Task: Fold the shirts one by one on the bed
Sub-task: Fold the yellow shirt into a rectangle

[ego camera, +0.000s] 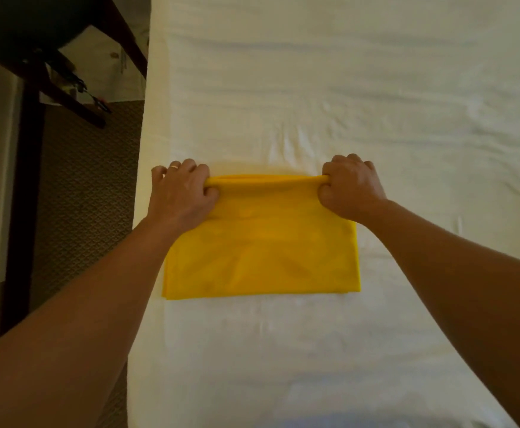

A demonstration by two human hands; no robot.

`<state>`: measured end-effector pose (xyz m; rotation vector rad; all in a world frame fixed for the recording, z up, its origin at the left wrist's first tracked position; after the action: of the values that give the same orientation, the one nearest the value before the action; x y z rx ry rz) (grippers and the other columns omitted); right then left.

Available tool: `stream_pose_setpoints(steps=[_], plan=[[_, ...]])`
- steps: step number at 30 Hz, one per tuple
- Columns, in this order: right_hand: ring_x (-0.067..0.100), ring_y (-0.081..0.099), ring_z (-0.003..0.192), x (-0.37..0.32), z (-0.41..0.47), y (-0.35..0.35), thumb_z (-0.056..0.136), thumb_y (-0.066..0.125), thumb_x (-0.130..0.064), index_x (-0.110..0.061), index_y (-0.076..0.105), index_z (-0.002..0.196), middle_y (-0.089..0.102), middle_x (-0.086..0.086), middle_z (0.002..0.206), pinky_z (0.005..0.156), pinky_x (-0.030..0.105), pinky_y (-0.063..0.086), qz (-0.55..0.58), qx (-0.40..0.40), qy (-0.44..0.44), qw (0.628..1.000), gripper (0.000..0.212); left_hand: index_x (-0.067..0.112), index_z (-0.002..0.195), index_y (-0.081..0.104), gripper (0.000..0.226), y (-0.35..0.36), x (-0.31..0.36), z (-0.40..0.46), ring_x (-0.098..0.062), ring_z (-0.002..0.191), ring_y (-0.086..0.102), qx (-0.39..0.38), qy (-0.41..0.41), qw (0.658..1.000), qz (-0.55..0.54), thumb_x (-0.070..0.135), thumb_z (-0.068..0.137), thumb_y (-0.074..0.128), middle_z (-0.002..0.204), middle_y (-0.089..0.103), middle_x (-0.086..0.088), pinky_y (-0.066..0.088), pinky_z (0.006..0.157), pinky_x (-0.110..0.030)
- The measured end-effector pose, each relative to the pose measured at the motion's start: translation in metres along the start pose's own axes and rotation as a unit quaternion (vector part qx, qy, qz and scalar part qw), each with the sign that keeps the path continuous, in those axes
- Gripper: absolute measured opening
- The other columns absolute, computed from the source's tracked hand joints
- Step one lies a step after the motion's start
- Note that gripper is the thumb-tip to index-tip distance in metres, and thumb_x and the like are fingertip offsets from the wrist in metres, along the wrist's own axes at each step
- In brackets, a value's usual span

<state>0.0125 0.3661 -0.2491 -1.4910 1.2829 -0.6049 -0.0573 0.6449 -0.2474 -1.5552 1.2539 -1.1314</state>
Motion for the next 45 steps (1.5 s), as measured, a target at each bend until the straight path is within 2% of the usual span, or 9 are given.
stream_pose_setpoints(steps=[6, 15, 23, 28, 32, 34, 37, 41, 45], plan=[[0.026, 0.047, 0.063, 0.009, -0.018, -0.070, 0.069, 0.036, -0.028, -0.020, 0.050, 0.070, 0.045, -0.006, 0.060, 0.065, 0.029, 0.032, 0.123, 0.084, 0.021, 0.989, 0.017, 0.017, 0.087, 0.051, 0.024, -0.070, 0.022, -0.016, -0.029, 0.075, 0.053, 0.074, 0.027, 0.993, -0.083, 0.036, 0.086, 0.035, 0.067, 0.050, 0.003, 0.029, 0.092, -0.047], [0.030, 0.046, 0.058, 0.022, -0.082, -0.129, 0.072, 0.045, -0.015, -0.009, 0.051, 0.068, 0.051, 0.004, 0.066, 0.050, 0.032, 0.035, 0.141, 0.243, -0.108, 0.954, 0.009, 0.012, 0.091, 0.060, 0.030, -0.132, 0.070, -0.082, -0.031, 0.068, 0.057, 0.202, 0.102, 0.974, -0.010, 0.035, 0.079, 0.046, 0.077, 0.063, -0.006, 0.034, 0.074, -0.044], [0.032, 0.053, 0.065, 0.049, -0.182, 0.007, 0.076, 0.054, -0.018, -0.015, 0.053, 0.080, 0.053, 0.006, 0.080, 0.055, 0.035, 0.041, 0.030, 0.099, -0.174, 0.979, 0.005, 0.015, 0.090, 0.061, 0.020, 0.004, 0.091, -0.192, -0.030, 0.073, 0.059, 0.086, 0.150, 0.984, 0.046, 0.030, 0.082, 0.051, 0.085, 0.063, -0.006, 0.036, 0.072, -0.041], [0.032, 0.056, 0.070, 0.062, -0.225, 0.078, 0.065, 0.076, -0.004, -0.015, 0.055, 0.086, 0.056, 0.008, 0.090, 0.055, 0.037, 0.044, -0.022, 0.002, -0.148, 0.989, 0.032, 0.016, 0.091, 0.063, 0.013, 0.072, 0.096, -0.240, -0.032, 0.077, 0.060, 0.006, 0.160, 0.985, 0.071, 0.018, 0.078, 0.059, 0.087, 0.062, -0.007, 0.042, 0.070, -0.041], [0.033, 0.062, 0.085, 0.062, -0.233, 0.103, 0.076, 0.064, -0.022, -0.016, 0.062, 0.093, 0.059, 0.008, 0.103, 0.068, 0.040, 0.050, -0.076, -0.127, -0.145, 0.978, 0.019, 0.016, 0.083, 0.065, 0.017, 0.085, 0.098, -0.255, -0.032, 0.077, 0.061, -0.008, 0.168, 0.985, 0.048, 0.032, 0.081, 0.060, 0.080, 0.062, -0.004, 0.037, 0.071, -0.040], [0.035, 0.063, 0.072, 0.057, -0.225, 0.094, 0.078, 0.044, -0.035, -0.014, 0.063, 0.081, 0.064, 0.009, 0.088, 0.063, 0.039, 0.051, -0.030, -0.118, -0.128, 0.984, 0.029, 0.015, 0.077, 0.065, 0.023, 0.075, 0.099, -0.250, -0.030, 0.074, 0.059, 0.022, 0.161, 0.986, 0.021, 0.038, 0.080, 0.061, 0.075, 0.061, -0.004, 0.036, 0.070, -0.039], [0.036, 0.055, 0.055, 0.044, -0.203, 0.062, 0.077, 0.045, -0.034, -0.012, 0.057, 0.067, 0.057, 0.009, 0.065, 0.052, 0.036, 0.047, 0.064, 0.032, -0.123, 0.990, 0.027, 0.012, 0.081, 0.066, 0.031, 0.056, 0.101, -0.226, -0.032, 0.073, 0.056, 0.092, 0.126, 0.988, 0.006, 0.040, 0.086, 0.056, 0.082, 0.063, -0.008, 0.036, 0.069, -0.041], [0.039, 0.057, 0.100, 0.024, -0.170, 0.056, 0.089, 0.048, -0.041, -0.010, 0.065, 0.114, 0.061, 0.016, 0.117, 0.080, 0.048, 0.051, 0.030, 0.095, -0.107, 0.989, 0.043, 0.012, 0.126, 0.066, 0.054, 0.053, 0.107, -0.174, -0.038, 0.110, 0.059, 0.071, 0.060, 0.996, 0.015, 0.048, 0.089, 0.049, 0.128, 0.063, -0.013, 0.041, 0.089, -0.050], [0.036, 0.025, 0.149, 0.014, -0.153, 0.085, 0.099, 0.025, -0.062, -0.026, 0.029, 0.158, 0.017, 0.010, 0.167, 0.110, 0.055, 0.032, -0.048, -0.020, -0.070, 0.996, 0.069, 0.024, 0.159, 0.029, 0.078, 0.074, 0.100, -0.140, -0.038, 0.148, 0.029, -0.056, -0.026, 0.998, 0.018, 0.065, 0.092, 0.030, 0.166, 0.023, -0.011, 0.029, 0.113, -0.058]])
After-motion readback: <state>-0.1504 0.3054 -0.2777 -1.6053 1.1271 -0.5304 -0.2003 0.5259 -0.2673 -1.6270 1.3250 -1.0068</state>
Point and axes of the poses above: each hand's wrist, its own z-axis towards the middle knuckle, its own y-axis out of the palm, x = y × z, the point moved 6 cm from there along z, towards the middle knuckle
